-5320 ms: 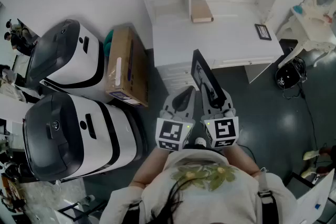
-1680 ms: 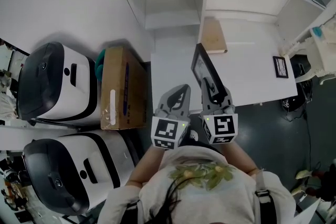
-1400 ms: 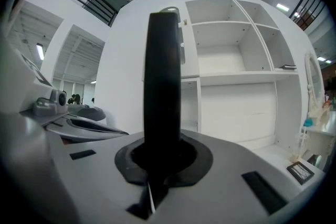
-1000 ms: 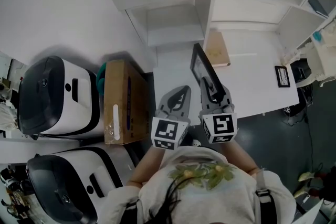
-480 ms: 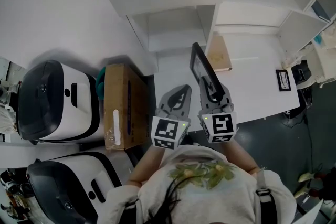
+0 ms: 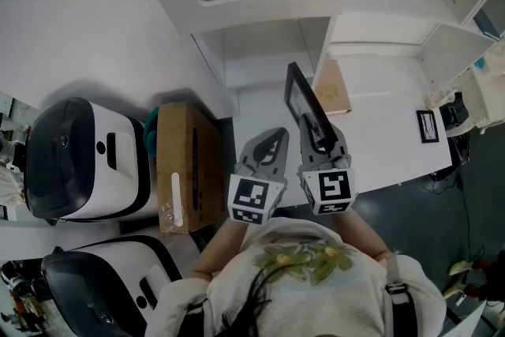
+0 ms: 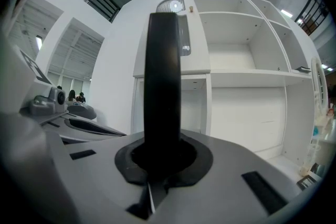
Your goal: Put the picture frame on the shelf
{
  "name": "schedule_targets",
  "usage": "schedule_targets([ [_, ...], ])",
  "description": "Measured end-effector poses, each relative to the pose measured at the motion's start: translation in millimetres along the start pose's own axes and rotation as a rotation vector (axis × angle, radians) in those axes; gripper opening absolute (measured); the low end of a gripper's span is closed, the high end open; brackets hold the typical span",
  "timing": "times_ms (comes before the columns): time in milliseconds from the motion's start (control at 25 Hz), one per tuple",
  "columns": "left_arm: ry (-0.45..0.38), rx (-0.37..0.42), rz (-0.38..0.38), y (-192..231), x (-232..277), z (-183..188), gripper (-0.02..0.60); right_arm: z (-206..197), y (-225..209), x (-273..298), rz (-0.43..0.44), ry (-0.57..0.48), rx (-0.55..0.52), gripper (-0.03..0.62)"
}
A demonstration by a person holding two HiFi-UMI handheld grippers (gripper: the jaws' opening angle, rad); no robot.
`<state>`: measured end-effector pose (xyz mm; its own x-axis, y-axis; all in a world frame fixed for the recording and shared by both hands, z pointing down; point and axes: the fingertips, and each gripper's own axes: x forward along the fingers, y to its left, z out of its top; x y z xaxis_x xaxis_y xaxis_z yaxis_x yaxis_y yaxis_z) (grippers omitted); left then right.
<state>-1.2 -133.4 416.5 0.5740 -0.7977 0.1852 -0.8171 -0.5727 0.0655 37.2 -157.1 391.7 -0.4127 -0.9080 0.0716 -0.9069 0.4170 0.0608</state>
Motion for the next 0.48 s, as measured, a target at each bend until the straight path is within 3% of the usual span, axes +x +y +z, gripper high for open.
schedule_targets([
  [480, 0.001, -0.007, -0.002, 24.3, 19.4, 0.0, 0.028, -2.2, -5.6, 32.2, -0.009, -0.001, -0.002, 0.035],
])
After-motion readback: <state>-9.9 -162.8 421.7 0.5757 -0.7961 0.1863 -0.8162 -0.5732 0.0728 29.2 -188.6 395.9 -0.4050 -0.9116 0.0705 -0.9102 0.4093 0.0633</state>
